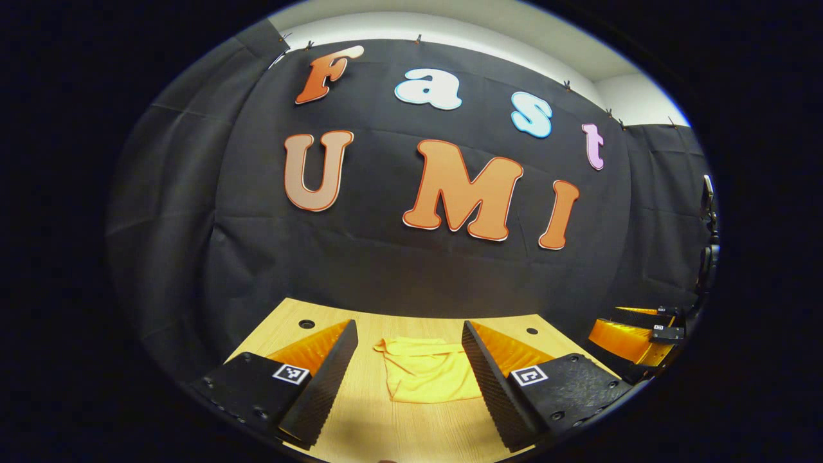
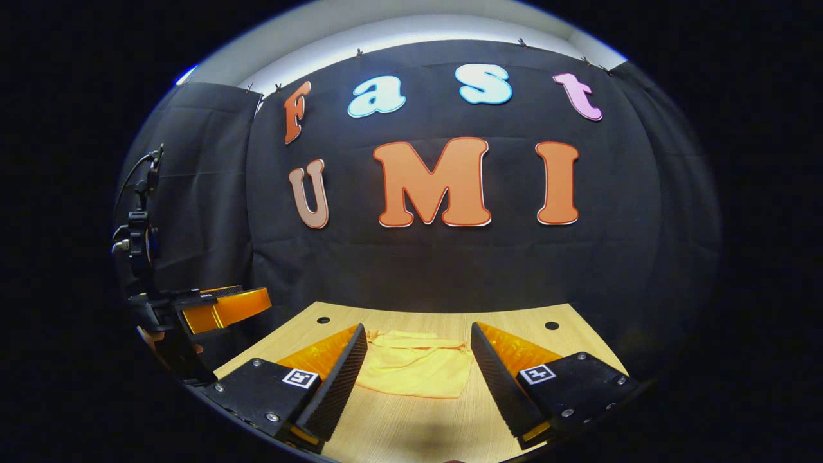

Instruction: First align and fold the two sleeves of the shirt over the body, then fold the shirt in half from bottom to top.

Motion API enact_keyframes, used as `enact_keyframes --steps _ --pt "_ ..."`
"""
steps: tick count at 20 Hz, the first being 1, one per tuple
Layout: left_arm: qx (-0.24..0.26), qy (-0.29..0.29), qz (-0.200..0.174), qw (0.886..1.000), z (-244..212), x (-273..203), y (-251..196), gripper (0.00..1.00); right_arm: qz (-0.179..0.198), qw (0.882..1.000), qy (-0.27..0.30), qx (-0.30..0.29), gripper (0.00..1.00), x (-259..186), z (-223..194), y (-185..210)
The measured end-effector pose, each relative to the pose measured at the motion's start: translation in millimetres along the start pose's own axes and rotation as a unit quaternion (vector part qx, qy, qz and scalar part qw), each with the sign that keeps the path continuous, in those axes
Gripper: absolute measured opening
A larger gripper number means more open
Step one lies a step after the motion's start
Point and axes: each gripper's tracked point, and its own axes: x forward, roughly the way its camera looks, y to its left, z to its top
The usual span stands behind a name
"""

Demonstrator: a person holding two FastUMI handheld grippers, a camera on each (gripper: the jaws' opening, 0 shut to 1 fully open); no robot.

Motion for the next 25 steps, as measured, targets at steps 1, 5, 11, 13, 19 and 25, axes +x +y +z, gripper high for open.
enact_keyframes --steps 1,5,11,13,19,25 --pt "0.0 -0.007 0.008 1.0 1 3 1 0.98 0.001 1.0 -0.005 0.002 0.98 6 9 -1" --pt "0.013 -0.013 0.027 0.999 -6 7 -2 0.98 0.005 1.0 -0.003 0.001 0.98 8 4 -15" --pt "-0.001 -0.003 0.046 0.999 -13 9 17 0.98 0.017 1.0 0.004 0.025 0.98 13 -13 -13" --pt "0.008 -0.007 0.08 0.997 -7 6 43 0.98 0.012 0.999 -0.028 0.033 0.98 17 -1 -12" --pt "0.006 -0.05 0.095 0.994 17 -1 62 0.98 0.042 0.995 -0.091 0.028 0.98 14 20 7" --pt "0.019 -0.029 0.043 0.998 2 0 37 0.98 0.056 0.995 -0.074 0.046 0.98 7 20 11"
